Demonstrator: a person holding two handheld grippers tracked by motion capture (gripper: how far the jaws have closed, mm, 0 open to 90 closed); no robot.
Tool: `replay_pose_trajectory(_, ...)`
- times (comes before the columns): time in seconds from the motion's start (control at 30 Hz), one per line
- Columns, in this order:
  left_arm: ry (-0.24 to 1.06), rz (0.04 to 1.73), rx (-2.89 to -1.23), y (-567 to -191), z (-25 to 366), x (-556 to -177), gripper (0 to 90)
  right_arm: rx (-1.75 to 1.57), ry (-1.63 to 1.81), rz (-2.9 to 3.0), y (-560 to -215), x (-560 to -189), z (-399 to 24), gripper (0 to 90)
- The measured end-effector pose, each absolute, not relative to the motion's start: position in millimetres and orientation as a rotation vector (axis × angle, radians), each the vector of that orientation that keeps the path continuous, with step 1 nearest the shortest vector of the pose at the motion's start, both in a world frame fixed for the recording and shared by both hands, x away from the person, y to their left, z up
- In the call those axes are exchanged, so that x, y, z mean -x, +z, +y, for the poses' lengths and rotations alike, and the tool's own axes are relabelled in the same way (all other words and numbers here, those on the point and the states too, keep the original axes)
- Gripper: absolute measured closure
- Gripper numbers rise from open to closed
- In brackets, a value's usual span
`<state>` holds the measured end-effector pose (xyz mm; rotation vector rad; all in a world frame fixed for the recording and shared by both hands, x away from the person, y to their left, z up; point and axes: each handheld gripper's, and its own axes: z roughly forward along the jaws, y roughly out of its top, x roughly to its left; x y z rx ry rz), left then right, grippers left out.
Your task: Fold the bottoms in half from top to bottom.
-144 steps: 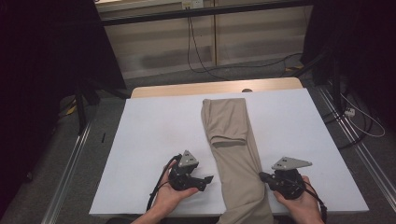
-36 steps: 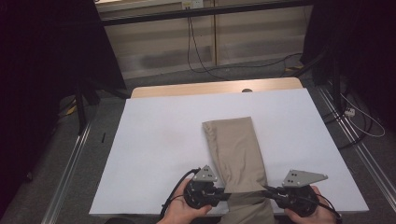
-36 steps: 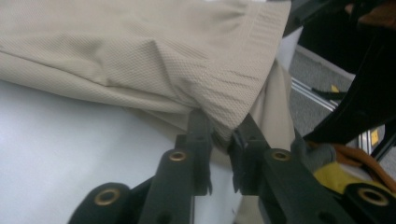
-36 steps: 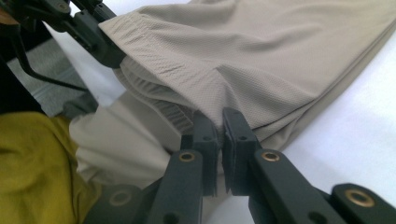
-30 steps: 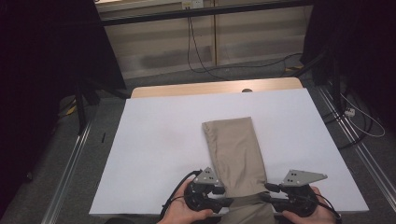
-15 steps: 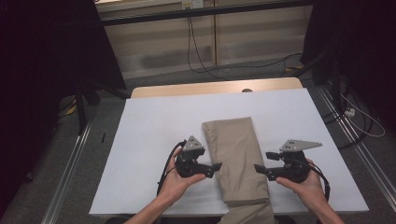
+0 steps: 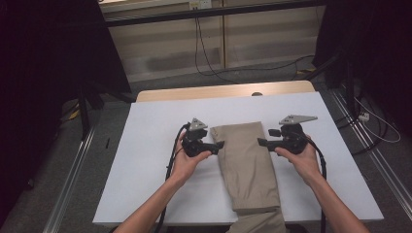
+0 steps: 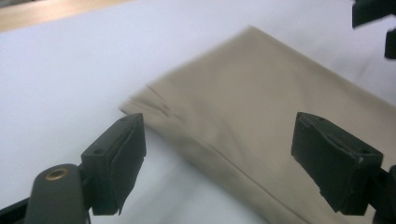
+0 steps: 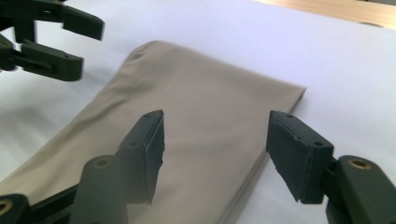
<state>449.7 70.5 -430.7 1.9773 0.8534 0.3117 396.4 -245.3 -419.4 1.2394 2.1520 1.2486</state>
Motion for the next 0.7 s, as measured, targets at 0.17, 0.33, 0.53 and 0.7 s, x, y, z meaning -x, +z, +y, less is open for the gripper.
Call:
replay_pose_trajectory(0.17,0.297,0.911,-1.997,-431,69,-483,12.7,-1.261,1.202,2.131,-419,-437,-244,41.0)
replay_pose_trajectory(0.33,0.265,0.973,-2.008,-434,71,-511,25.3,-1.286,1.136,2.113,-428,-476,-247,51.5)
replay_pose_trajectory(0.53,0.217,0.973,-2.048,-450,66,-521,35.3,-1.343,1.075,2.173,-448,-501,-246,53.4)
replay_pose_trajectory(0.7,0.252,0.977,-2.081,-458,60,-523,32.3,-1.369,1.083,2.173,-461,-506,-247,52.2)
